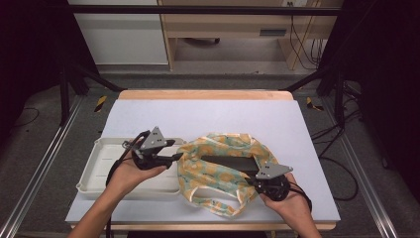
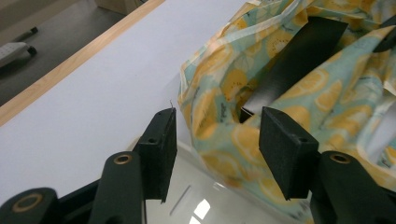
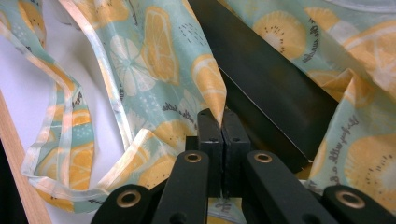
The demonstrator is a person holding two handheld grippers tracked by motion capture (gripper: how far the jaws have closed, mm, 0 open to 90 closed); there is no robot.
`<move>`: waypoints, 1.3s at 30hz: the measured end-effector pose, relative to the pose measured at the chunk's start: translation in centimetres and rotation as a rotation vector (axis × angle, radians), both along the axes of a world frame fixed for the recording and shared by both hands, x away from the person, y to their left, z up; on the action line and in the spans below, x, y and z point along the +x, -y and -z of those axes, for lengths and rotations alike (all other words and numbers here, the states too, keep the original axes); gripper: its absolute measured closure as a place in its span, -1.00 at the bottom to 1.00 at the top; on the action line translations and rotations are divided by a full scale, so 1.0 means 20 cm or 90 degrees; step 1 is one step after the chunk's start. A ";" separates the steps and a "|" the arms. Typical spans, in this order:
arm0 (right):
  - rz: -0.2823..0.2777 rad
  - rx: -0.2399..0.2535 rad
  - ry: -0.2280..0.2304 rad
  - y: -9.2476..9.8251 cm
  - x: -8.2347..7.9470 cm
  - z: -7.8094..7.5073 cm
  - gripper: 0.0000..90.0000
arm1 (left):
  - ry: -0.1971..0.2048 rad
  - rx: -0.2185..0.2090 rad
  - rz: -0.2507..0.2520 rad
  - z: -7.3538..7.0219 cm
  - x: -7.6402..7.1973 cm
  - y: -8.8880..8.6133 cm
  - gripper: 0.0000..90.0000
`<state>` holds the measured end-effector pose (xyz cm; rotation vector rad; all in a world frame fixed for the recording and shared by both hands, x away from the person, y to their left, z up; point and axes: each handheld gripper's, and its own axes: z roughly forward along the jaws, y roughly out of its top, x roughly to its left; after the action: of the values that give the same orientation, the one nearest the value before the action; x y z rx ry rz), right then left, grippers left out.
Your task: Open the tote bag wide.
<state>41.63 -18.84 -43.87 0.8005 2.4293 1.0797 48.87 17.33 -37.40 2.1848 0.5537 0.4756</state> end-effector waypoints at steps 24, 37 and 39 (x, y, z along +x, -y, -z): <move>-0.001 0.001 0.000 0.03 -0.08 0.04 0.99 | -0.056 0.081 0.048 0.12 0.27 0.29 0.09; -0.017 -0.025 -0.016 0.05 -0.12 0.06 1.00 | -0.060 0.114 0.017 0.10 0.33 0.31 0.89; -0.017 -0.029 -0.018 0.06 -0.13 0.06 1.00 | -0.051 0.103 -0.002 0.09 0.34 0.30 0.91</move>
<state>39.01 -20.00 -45.13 0.7754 2.4861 1.0253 55.72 11.31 -39.22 2.3659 0.5803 0.4495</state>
